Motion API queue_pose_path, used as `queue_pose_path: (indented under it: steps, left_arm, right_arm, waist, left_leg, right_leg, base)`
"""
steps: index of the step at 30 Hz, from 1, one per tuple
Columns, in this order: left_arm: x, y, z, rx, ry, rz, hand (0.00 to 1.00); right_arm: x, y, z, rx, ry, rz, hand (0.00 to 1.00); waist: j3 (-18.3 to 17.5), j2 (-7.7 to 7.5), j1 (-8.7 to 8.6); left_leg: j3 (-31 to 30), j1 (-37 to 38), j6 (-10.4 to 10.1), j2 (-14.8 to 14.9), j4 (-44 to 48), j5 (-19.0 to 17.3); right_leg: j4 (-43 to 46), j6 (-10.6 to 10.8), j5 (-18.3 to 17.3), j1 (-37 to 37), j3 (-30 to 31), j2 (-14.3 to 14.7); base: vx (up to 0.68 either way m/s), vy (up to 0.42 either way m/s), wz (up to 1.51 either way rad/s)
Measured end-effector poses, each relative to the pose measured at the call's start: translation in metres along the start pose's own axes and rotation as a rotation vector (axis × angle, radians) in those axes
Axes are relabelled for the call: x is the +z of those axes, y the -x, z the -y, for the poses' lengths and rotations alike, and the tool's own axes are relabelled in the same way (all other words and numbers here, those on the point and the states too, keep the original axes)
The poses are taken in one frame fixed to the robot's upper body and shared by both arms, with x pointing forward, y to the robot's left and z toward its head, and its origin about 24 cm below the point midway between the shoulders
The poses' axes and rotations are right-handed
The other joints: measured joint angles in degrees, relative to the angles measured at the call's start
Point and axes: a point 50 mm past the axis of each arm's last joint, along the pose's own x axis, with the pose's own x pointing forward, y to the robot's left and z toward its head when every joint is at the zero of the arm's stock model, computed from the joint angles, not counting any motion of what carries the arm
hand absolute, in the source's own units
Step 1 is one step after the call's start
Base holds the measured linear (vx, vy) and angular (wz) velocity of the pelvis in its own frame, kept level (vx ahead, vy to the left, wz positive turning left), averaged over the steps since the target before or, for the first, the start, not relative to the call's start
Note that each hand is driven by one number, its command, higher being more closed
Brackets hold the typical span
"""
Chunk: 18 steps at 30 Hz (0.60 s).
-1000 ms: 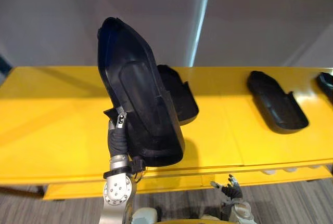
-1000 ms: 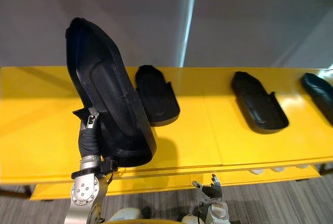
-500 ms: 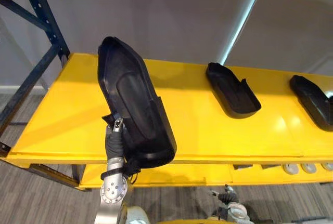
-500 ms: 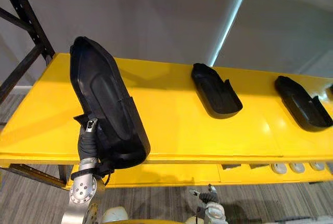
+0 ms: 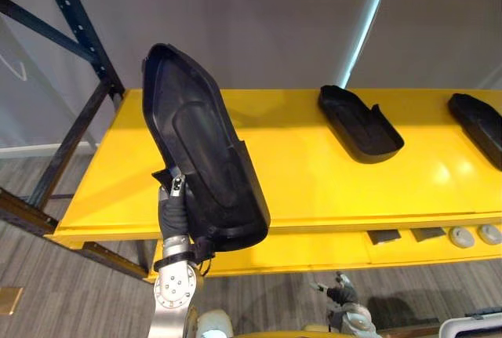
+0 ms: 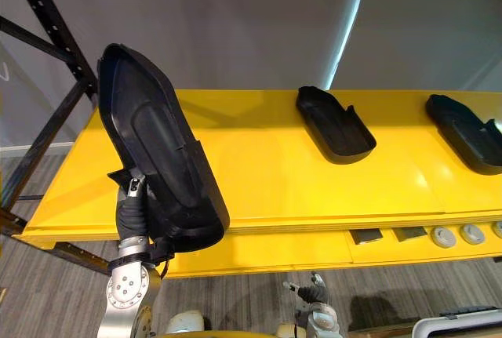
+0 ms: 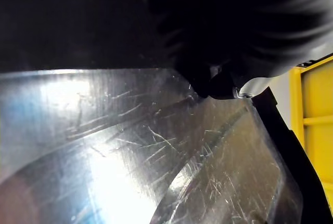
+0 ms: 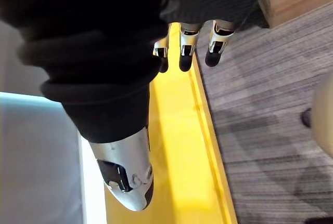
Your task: Walk over and take plastic housings, then place them on the shelf
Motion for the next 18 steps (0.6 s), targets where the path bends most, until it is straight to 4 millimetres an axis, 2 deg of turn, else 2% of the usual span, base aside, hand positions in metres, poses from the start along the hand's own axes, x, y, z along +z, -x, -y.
queue_pose_path:
  steps: [6,12,18]
  left_arm:
    - [0.0,-0.001,-0.006,0.026,-0.01,0.004,1.0]
    - [-0.003,-0.003,-0.007,0.01,-0.078,-0.013,1.0]
    - [-0.014,-0.03,-0.013,0.026,-0.225,-0.019,1.0]
  right_arm:
    - [-0.006,0.002,0.001,-0.004,-0.001,-0.019,0.0]
    - [-0.013,0.003,0.002,0.0,0.016,-0.04,0.0]
    - [-0.031,0.008,0.007,0.013,0.052,-0.096,0.0]
  waist:
    - [-0.8,-0.55,0.21]
    - [-1.3,-0.27,0.21]
    - [-2.7,0.52,-0.17]
  left_leg:
    - [1.0,3.0,0.5,-0.2,-3.5,1.2]
    - [2.1,4.5,0.5,0.0,-7.1,3.4]
    - [3.2,5.8,-0.6,0.4,-11.4,5.9]
  right_leg:
    - [-7.0,0.5,3.2,4.0,0.8,0.3]
    - [-12.3,0.2,7.0,5.9,1.9,1.1]
    - [-15.1,-0.6,9.3,5.5,3.7,2.3]
  base:
    - [0.08,0.029,-0.05]
    - [0.01,0.018,-0.08]
    - [-0.07,-0.028,-0.16]
